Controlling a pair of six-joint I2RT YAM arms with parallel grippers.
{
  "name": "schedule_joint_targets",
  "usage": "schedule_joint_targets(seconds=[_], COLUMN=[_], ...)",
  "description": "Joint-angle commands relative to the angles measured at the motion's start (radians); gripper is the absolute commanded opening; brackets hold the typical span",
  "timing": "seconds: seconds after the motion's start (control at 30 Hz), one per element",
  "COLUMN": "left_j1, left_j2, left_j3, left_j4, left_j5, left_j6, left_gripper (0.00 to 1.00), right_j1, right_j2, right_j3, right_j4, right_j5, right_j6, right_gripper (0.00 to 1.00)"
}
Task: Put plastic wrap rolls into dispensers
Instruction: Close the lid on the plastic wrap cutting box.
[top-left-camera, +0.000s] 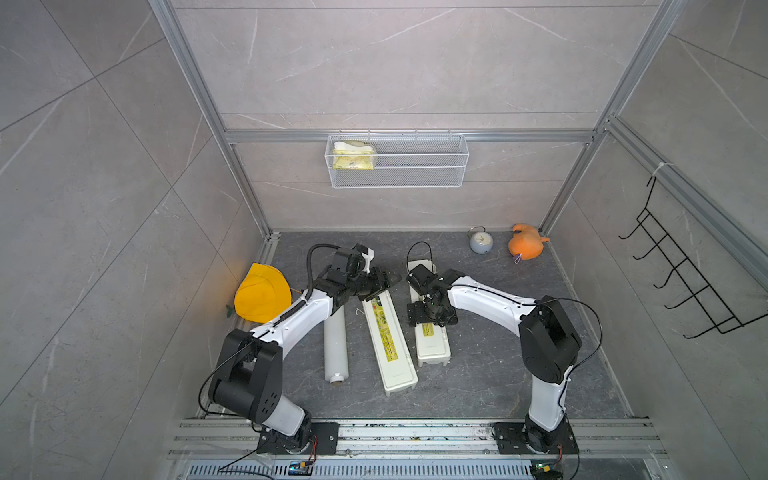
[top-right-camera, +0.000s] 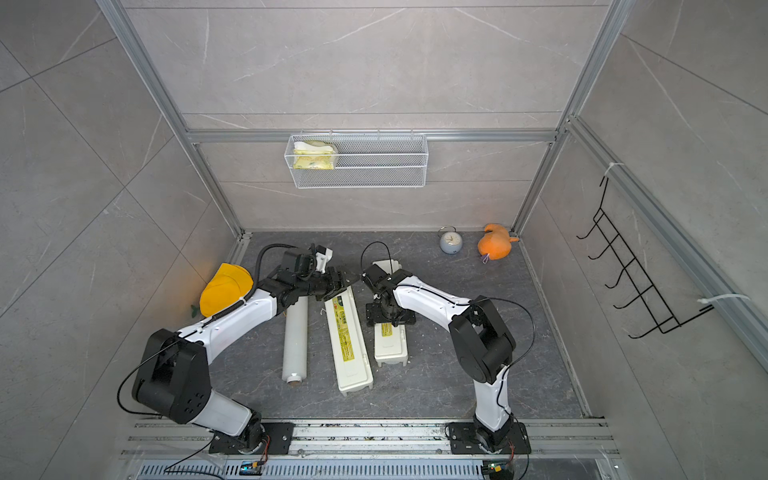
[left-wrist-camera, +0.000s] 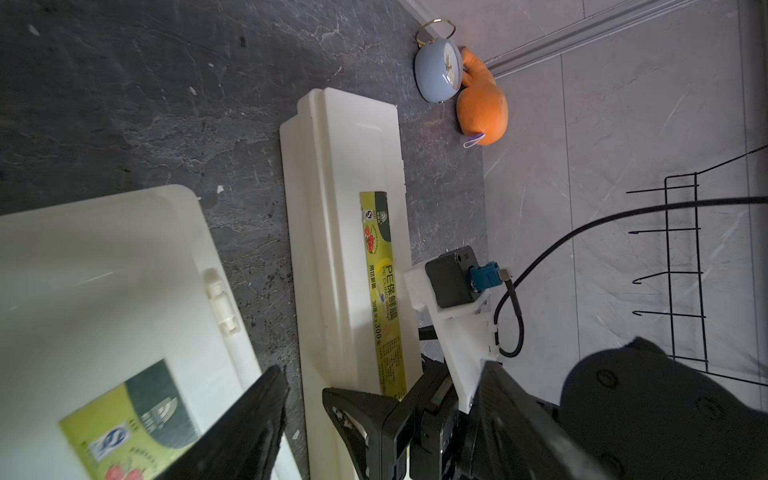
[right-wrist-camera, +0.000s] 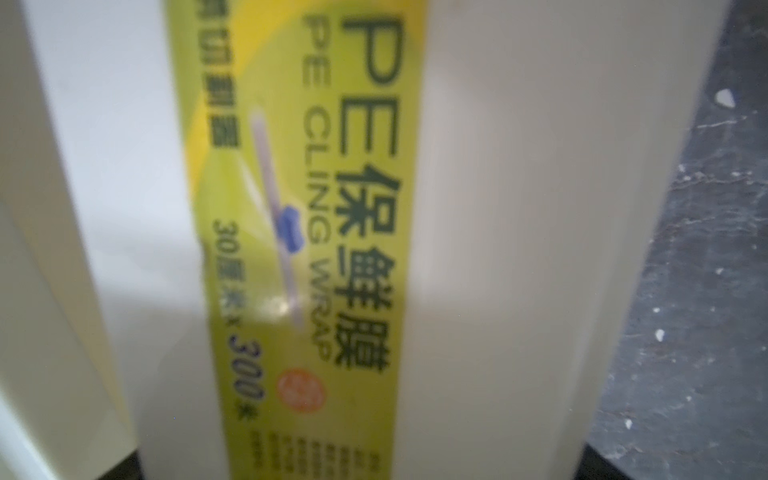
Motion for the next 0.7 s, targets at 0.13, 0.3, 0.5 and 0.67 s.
schedule_joint_targets(seconds=[0.13, 0.3, 0.5, 0.67], left_j1=[-0.047, -0.083, -0.106, -0.123], left_j2=[0.225, 0.339, 0.428, 0.478], left_j3=[0.244, 0.356, 0.390, 0.408], left_j4=[-0.158, -0.227, -0.250, -0.261], left_j5=[-0.001, -0.001, 0.010, -0.017], left_j6=[-0.009, -0.011, -0.041, -0.068], left_gripper=[0.61, 0.59, 0.56, 0.51], right_j1=[-0.033, -0.044, -0.051, -0.059], right_j2=[-0.051, -0.047, -0.031, -0.030], right_j3=[-0.064, -0.071, -0.080, -0.080], right_j4=[0.055, 0.082, 0.118, 0.122], right_j5=[-0.068, -0.096, -0.135, -0.148], right_j6=[-0.034, -0.054, -0.068, -0.084], right_gripper=[0.99, 0.99, 0.99, 0.99])
